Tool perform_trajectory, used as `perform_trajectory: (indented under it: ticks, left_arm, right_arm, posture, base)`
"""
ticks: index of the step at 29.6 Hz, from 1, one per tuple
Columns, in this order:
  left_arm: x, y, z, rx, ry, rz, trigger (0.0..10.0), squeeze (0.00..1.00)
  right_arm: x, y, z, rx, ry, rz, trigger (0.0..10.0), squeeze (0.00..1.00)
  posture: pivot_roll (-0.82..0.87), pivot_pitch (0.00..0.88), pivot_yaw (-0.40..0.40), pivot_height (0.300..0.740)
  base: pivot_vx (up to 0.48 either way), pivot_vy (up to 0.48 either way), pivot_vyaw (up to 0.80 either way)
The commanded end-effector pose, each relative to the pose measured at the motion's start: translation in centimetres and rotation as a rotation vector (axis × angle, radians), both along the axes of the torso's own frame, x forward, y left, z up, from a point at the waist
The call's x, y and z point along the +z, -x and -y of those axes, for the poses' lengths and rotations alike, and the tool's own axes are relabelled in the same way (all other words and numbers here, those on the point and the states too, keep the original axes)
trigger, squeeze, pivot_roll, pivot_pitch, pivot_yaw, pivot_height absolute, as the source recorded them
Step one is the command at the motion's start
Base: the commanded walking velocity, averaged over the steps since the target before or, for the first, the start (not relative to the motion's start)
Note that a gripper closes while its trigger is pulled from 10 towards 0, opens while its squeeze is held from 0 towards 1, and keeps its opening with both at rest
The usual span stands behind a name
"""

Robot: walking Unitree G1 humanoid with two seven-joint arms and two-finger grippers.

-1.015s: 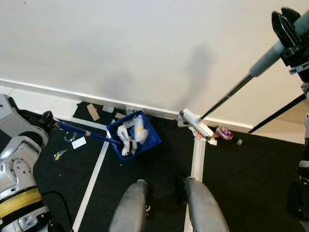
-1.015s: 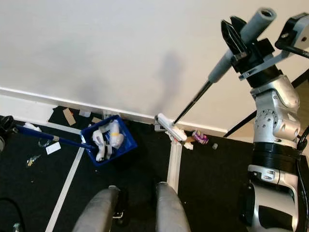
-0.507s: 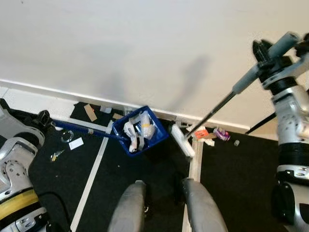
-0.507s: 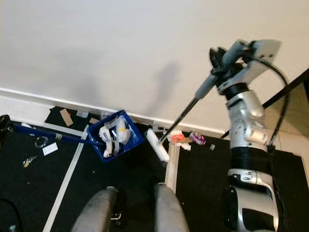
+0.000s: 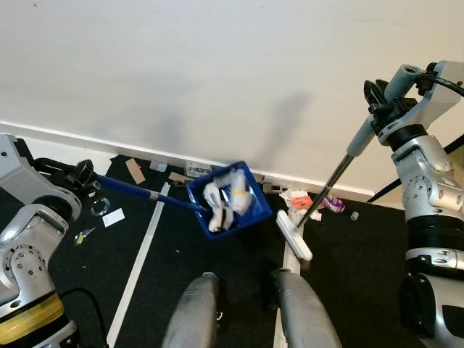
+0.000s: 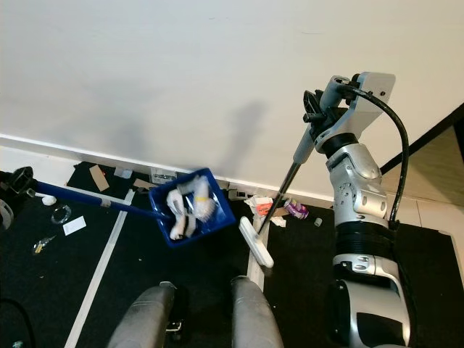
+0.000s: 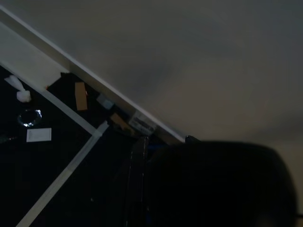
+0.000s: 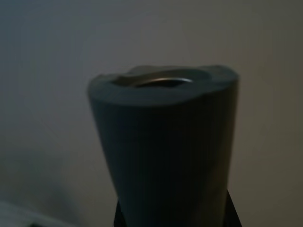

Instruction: Sweep floor

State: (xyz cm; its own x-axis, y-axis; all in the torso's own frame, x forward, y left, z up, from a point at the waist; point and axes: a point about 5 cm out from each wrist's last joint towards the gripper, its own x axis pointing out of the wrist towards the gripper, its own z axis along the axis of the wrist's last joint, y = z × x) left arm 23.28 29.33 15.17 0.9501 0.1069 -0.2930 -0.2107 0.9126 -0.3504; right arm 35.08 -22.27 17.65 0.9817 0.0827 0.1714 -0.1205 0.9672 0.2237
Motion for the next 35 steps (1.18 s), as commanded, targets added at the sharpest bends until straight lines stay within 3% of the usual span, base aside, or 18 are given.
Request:
perform_trajectory:
  ticks: [1,6,11,18,35]
  left_arm:
    - [0.1,0.3,0.8,-0.017,0.003,0.015,10.0,0.0]
    - [-0.4,0.2,1.0,0.012,-0.03,-0.018,10.0,0.0]
    - [-0.7,-0.3,1.6,0.026,-0.061,-0.023,10.0,0.0]
    - [-0.9,-0.7,1.8,0.064,-0.074,-0.027,10.0,0.0]
    - [-0.6,-1.5,1.8,0.089,-0.093,-0.017,10.0,0.0]
  right_arm:
    - [0.4,0.2,0.2,-0.078,0.012,0.062,10.0,0.0]
    - [-0.4,0.1,-0.9,-0.137,0.012,0.063,10.0,0.0]
    - [-1.3,0.0,-2.3,-0.11,-0.023,0.052,10.0,0.0]
    - [-2.2,-0.2,-3.1,-0.112,0.01,0.03,10.0,0.0]
    - [-3.0,-0.3,-3.3,-0.118,0.001,0.015,10.0,0.0]
  posture:
    - [0.07,0.064,-0.022,0.74]
    - [0.07,0.061,-0.021,0.74]
    - [0.08,0.057,-0.023,0.74]
    - [0.08,0.054,-0.02,0.74]
    - [0.08,0.053,-0.012,0.74]
  base:
    - [0.0,0.0,0.0]
    - [0.0,0.0,0.0]
    - [0.0,0.0,0.0]
    - [0.0,0.0,0.0]
    - [0.0,0.0,0.72]
